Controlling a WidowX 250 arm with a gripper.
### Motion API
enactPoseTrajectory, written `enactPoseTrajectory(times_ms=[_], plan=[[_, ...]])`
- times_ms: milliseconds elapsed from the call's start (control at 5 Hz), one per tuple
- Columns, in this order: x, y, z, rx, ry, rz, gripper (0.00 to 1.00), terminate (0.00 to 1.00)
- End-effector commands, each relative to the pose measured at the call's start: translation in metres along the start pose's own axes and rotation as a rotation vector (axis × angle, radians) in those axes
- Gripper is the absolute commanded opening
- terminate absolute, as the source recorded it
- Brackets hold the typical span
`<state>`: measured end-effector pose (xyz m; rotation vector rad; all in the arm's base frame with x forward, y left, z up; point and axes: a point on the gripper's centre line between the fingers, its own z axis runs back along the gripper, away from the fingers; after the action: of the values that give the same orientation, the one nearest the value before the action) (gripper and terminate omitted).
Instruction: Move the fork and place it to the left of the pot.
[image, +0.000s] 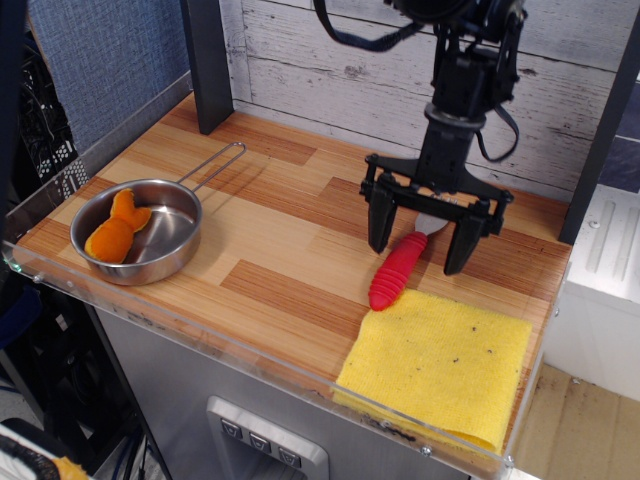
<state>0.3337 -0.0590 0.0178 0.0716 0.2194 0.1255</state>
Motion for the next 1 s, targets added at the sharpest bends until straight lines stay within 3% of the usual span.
enactPoseTrajectory(times_ms=[0,200,400,600,800], plan=[[-0.001,-0.003,-0.006,0.006,-0.053,-0.058,1.0,0.0],[0.001,-0.003,-0.008,0.007,-0.048,-0.067,0.0,0.0],[-0.001,-0.002,-0.007,0.02,-0.052,-0.078,0.0,0.0],[-0.019,0.001,0.029,0.118,-0.177,-0.145,0.0,0.0],[-0.046,0.025,0.07,0.112,-0.397,-0.224,0.0,0.0]])
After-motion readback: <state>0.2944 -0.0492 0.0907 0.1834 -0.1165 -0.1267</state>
